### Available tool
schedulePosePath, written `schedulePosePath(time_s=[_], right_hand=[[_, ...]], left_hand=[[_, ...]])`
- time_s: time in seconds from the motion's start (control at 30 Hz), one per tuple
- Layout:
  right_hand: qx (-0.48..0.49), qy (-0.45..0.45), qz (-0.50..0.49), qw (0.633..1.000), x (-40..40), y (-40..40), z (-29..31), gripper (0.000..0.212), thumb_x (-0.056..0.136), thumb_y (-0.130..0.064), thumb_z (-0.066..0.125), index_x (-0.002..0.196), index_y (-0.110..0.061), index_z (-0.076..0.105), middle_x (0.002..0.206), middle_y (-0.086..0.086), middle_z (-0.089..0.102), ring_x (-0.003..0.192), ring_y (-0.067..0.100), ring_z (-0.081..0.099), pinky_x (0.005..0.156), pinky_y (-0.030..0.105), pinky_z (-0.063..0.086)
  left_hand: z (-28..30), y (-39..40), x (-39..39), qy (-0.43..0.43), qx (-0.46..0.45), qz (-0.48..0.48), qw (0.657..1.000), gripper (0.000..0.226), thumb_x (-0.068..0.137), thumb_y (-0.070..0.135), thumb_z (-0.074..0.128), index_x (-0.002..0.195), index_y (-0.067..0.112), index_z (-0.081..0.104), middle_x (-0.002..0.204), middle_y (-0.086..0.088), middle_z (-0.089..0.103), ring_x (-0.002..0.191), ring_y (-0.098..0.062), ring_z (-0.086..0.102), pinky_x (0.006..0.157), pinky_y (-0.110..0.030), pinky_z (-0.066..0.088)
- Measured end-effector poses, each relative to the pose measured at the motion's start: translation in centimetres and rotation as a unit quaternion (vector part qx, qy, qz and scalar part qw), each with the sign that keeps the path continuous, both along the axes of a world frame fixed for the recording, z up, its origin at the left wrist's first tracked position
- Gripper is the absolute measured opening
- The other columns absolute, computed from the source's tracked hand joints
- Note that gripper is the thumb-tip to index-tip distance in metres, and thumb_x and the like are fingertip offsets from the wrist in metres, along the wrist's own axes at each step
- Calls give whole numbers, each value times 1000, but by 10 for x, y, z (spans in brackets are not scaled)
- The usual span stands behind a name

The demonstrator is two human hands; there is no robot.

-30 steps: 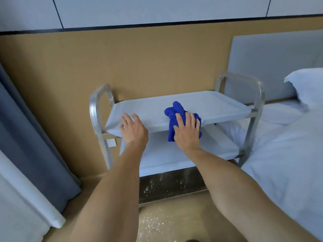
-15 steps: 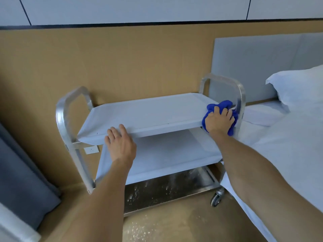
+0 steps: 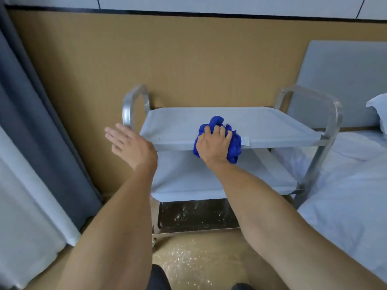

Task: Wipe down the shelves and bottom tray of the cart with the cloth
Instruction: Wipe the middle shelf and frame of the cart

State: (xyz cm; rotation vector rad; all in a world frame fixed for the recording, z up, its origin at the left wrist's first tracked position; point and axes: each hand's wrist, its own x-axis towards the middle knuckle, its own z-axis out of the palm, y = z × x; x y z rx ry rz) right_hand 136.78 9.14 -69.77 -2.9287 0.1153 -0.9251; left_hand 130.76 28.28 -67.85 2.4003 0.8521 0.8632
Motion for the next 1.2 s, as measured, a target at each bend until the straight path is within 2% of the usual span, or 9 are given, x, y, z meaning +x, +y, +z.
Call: schedulePosePath(time_s=[0.13,0.27,0.4,0.5,0.63,0.73,0.87,1.0,1.2], right_hand=[[-57,29,77,995,11,38,15,26,94,-28,39,103,-20,62,111,6,62,111,26,51,101,43,34],[-99,118,168,974,26,87,39,22,94,-22,39,101,-18,60,116,6,59,111,26,52,95,42,37],[11,192,269,944,36,151,54,34,95,-17,36,116,-10,62,121,10,59,115,30,51,94,41,39],[101,201,304,926,30,184,59,28,95,-17,40,105,-3,62,112,13,63,108,33,54,92,41,44],[128,254,327,901,26,174,61,40,90,-24,41,124,-21,63,128,6,59,111,33,53,90,42,41],[19,216,365,906,13,153,51,49,87,-32,47,135,-34,53,135,0,52,116,29,51,88,42,40],[-109,111,340,928,-5,136,31,65,87,-41,52,149,-30,36,142,4,43,128,24,43,102,42,35],[-129,77,301,942,-5,121,15,72,84,-46,59,149,-30,32,149,4,36,137,23,33,114,46,21],[-136,-36,245,959,-8,54,-13,77,81,-44,69,148,-26,35,148,9,39,136,30,37,111,48,28]], left_hand=[[-11,44,12,-28,-229,-45,972,38,101,29,37,116,2,60,116,-20,63,107,-41,59,92,-45,49],[-25,49,8,-69,-192,-90,975,39,101,32,31,105,12,64,99,-14,66,92,-37,60,85,-43,51],[-30,59,10,-75,-211,-133,966,37,101,32,31,105,17,65,97,-9,66,89,-33,58,77,-36,46],[-33,68,13,-52,-231,-157,959,40,104,38,26,106,17,60,97,-5,63,92,-30,56,78,-34,40],[-31,71,10,-59,-282,-184,940,39,106,34,26,122,15,56,104,0,55,97,-22,48,83,-27,32],[-29,56,6,-75,-314,-148,935,39,106,36,24,124,17,53,104,-1,57,94,-24,50,80,-29,34],[-27,33,4,-87,-346,-71,932,41,103,41,26,131,25,51,103,-3,60,97,-29,56,84,-35,43],[-22,27,8,-73,-350,-55,932,39,102,39,28,124,19,54,115,-11,63,100,-33,58,90,-40,47],[-19,1,12,-2,-268,27,963,51,104,39,29,146,9,28,145,-27,37,129,-45,43,104,-54,39]])
